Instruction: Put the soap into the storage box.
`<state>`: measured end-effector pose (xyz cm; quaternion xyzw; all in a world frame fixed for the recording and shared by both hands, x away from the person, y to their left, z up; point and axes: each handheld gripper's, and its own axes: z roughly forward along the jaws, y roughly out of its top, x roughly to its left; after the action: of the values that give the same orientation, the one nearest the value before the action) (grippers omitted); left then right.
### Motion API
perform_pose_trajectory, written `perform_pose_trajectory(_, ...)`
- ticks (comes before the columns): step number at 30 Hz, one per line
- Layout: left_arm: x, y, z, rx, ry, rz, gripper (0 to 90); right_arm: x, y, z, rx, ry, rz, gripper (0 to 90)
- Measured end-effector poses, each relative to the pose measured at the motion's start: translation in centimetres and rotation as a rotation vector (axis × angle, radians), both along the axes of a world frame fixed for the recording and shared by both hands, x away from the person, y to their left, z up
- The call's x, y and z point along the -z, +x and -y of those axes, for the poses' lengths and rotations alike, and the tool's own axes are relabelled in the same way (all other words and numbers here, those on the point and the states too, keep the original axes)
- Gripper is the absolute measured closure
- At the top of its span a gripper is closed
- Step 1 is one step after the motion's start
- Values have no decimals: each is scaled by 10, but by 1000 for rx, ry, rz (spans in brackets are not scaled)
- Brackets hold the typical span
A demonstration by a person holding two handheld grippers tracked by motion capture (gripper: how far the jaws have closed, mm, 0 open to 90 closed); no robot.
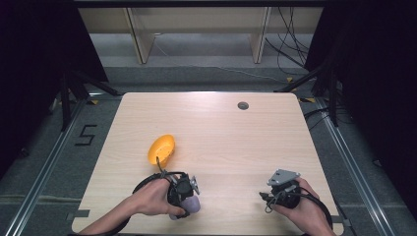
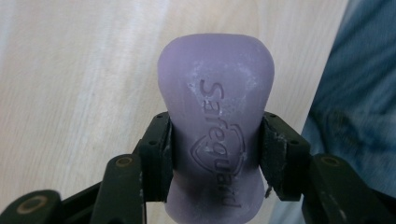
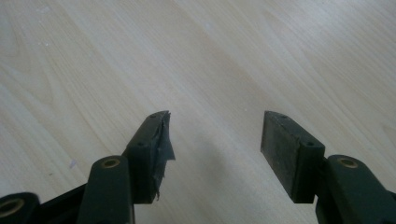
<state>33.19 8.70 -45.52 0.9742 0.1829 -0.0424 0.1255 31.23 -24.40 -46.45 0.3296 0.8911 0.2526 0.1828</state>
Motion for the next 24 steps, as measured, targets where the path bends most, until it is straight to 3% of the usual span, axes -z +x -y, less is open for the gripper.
perform_pose_trajectory(1, -1, -2, -1, -54, -24, -11, 496, 0, -1, -1, 7, 8, -5, 429)
perform_pose_trajectory(2, -1, -2, -1, -54, -24, -11, 496, 1, -1, -1, 8, 8, -4, 429)
perform_pose_trajectory(3, -5, -3, -4, -170, -75, -41, 496, 1, -1, -1, 7, 8, -5, 429)
perform_pose_trajectory(4, -6, -3, -6, -235, -98, -45, 496, 0, 0, 0, -2, 0, 0, 429)
perform_pose_trajectory(5, -6, -3, -6, -235, -98, -45, 496, 0, 0, 0, -2, 0, 0, 429)
perform_pose_trajectory(6, -8, 0, -10, -341, -106, -77, 496, 0, 0, 0, -2, 0, 1, 428)
perform_pose_trajectory(8, -9, 3, -15, -398, -122, -71, 496, 0, 0, -1, -4, -2, 0, 429)
perform_pose_trajectory(11, -11, 5, -19, -435, -102, -40, 496, 0, 0, 0, -4, 1, 9, 428)
perform_pose_trajectory(16, -12, 6, -24, -481, -105, -32, 496, 0, 0, 0, -2, 5, 12, 429)
perform_pose_trajectory(18, -12, 7, -26, -476, -98, -21, 496, -1, 0, 0, 1, 4, 13, 429)
perform_pose_trajectory(19, -12, 6, -26, -530, -130, -14, 496, -1, -1, 0, 6, 5, 12, 429)
perform_pose_trajectory(20, -13, 8, -28, -520, -132, -13, 496, -1, -1, -1, 13, 11, 4, 429)
perform_pose_trajectory(21, -14, 7, -28, -552, -139, -20, 496, -1, -1, -1, 13, 12, 4, 429)
perform_pose_trajectory(22, -14, 9, -31, -532, -147, -9, 496, -1, -1, 0, 12, 11, 4, 429)
perform_pose_trajectory(24, -15, 9, -32, -542, -145, 0, 496, -1, -1, 0, 10, 11, 5, 429)
